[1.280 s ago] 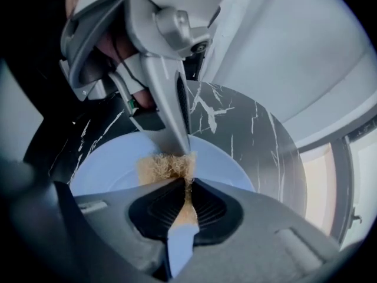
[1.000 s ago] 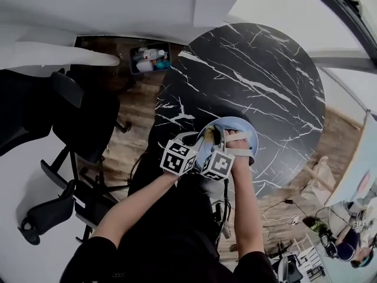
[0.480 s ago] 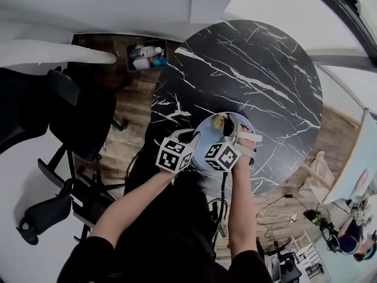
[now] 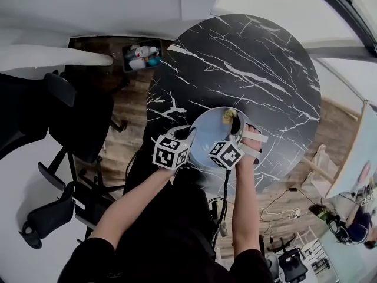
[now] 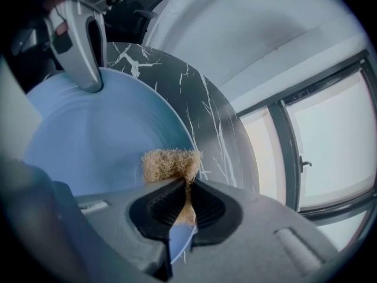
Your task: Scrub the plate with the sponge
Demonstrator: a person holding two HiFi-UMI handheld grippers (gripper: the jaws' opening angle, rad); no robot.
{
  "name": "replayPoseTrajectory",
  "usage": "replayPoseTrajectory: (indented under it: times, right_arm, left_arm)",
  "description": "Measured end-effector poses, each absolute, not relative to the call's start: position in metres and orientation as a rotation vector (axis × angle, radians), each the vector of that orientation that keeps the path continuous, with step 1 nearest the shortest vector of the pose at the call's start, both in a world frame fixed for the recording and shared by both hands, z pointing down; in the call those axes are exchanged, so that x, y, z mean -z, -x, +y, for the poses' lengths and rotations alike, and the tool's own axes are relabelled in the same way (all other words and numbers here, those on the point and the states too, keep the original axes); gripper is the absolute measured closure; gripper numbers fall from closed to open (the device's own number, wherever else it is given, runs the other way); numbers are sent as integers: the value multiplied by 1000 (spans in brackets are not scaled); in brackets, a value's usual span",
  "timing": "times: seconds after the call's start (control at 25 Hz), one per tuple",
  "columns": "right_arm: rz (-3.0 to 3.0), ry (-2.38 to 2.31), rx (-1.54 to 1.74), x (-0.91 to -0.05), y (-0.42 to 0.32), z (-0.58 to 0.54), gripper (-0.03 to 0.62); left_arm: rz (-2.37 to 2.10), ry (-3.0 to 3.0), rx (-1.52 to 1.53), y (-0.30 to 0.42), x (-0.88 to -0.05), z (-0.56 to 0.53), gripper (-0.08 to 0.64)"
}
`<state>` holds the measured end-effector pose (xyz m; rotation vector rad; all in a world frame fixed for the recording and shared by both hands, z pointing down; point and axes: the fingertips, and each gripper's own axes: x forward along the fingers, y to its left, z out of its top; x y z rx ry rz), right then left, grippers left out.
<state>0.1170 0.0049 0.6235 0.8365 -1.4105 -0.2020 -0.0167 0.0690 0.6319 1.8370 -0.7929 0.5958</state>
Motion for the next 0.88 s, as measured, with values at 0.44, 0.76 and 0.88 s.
replayPoseTrajectory:
  times: [0.44,0.76,0.88]
  right_arm:
    - [-1316,-739,308,-623,-147,34,565]
    - [-1265,-670,279,-621,-167,78,566]
    - [-1277,-667,232,-619,-168,96,566]
  left_arm:
    - [-815,-1812,-594,16,-632,67,546]
    - [-839,-1783,-580,17,-632,66,545]
    - [-851,-1776,-574,17,-632,65,545]
